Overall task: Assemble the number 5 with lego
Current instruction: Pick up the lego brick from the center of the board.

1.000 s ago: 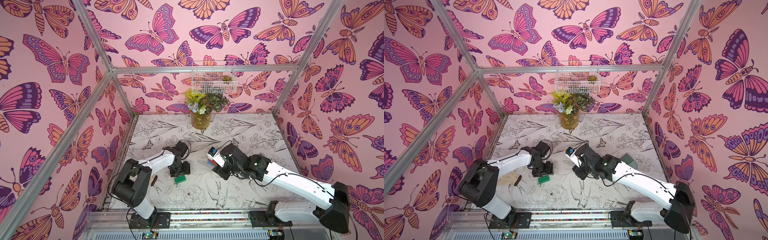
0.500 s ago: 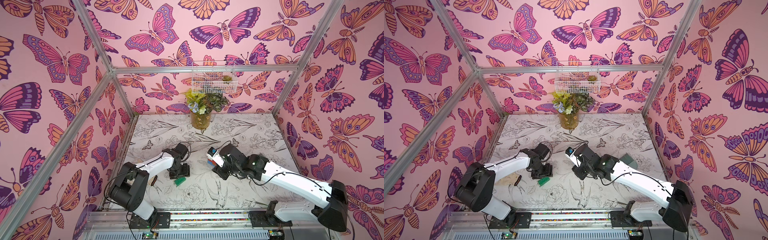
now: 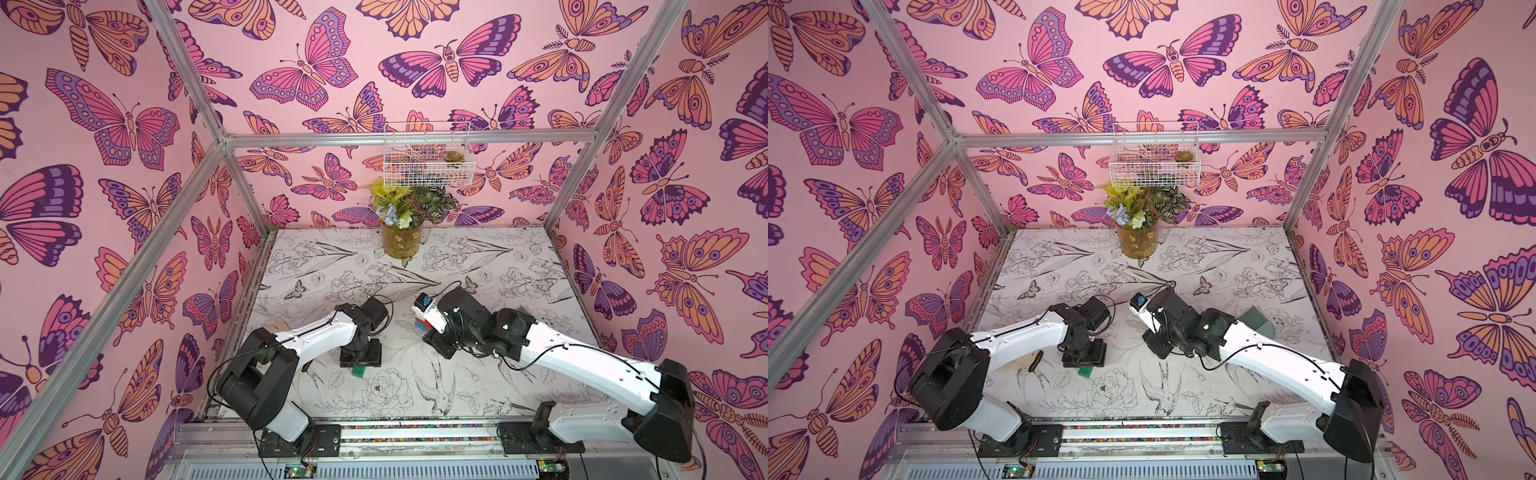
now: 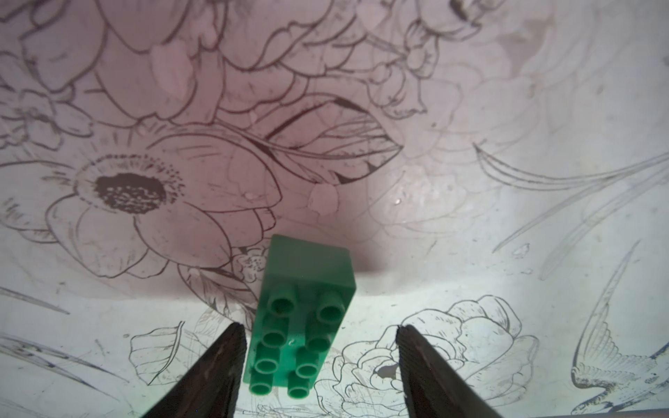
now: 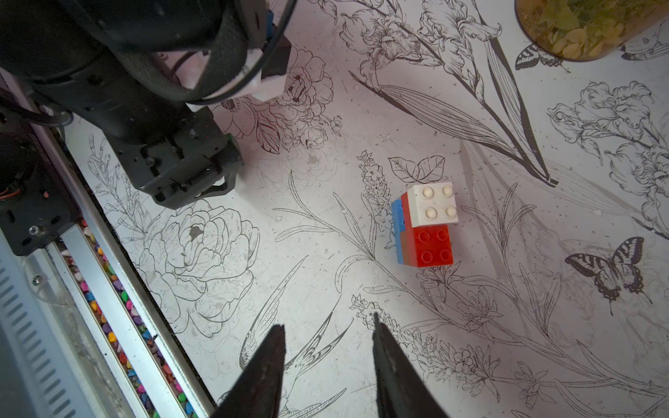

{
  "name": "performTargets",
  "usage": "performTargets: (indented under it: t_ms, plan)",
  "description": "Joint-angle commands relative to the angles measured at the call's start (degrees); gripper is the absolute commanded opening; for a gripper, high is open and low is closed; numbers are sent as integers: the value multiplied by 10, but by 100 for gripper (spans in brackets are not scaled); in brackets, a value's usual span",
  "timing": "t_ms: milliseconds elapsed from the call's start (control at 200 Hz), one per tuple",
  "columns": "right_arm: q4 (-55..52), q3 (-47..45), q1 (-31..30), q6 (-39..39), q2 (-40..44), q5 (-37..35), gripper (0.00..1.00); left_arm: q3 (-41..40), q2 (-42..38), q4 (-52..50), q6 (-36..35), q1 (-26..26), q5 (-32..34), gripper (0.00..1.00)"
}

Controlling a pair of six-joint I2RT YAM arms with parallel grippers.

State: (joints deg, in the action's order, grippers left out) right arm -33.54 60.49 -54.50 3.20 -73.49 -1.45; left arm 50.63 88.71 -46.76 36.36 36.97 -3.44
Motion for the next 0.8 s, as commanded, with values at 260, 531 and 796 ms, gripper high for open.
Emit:
performTargets:
  t_ms: [260, 531, 796]
  plan:
    - [1, 9, -4, 9, -9, -7, 42, -21, -27, -44, 21, 6, 36, 63]
    - [-3, 10, -4, 11, -12, -7, 42, -31, -24, -39, 17, 8, 34, 57]
    - [1, 11, -4, 13, -18, -5, 42, -37, -18, -22, 15, 9, 21, 50]
